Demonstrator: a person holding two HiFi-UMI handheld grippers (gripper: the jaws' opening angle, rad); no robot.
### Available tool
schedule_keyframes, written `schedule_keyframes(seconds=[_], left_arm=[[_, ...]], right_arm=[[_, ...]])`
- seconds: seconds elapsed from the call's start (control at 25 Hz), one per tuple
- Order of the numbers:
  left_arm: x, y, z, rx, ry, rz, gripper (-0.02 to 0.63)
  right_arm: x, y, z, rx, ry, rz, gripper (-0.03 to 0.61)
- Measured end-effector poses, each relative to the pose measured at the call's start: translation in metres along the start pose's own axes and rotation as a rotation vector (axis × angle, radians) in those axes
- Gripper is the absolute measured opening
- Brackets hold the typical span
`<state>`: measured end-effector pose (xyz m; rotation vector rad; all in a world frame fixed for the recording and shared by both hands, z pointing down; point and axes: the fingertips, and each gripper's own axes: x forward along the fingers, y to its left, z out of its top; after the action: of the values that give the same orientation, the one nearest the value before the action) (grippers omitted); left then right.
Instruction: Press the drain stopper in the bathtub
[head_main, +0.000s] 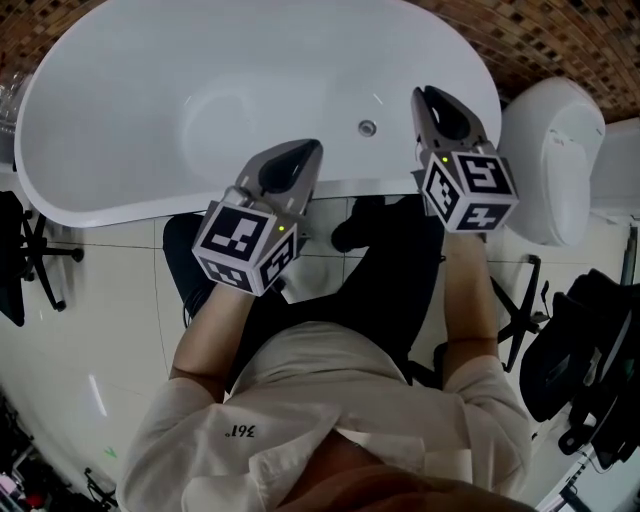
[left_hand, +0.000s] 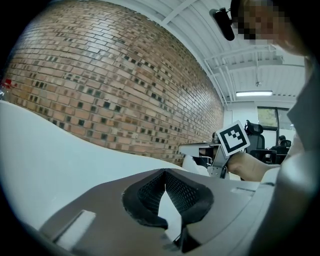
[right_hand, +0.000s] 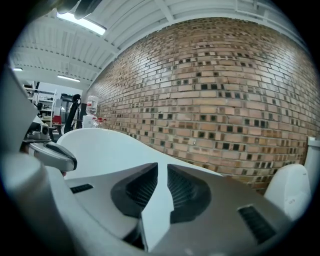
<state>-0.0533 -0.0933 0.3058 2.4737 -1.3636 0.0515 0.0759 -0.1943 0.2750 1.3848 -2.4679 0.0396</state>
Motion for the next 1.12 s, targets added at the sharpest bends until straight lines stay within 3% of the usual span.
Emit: schedule_keyframes(seconds=[1.12], left_arm=[[0.042,0.046,-0.028,-0.052,0.059,0.030,0.006]], right_arm=[[0.099,0.000,-0.030,-0.063,0.097,0.059,0.053]])
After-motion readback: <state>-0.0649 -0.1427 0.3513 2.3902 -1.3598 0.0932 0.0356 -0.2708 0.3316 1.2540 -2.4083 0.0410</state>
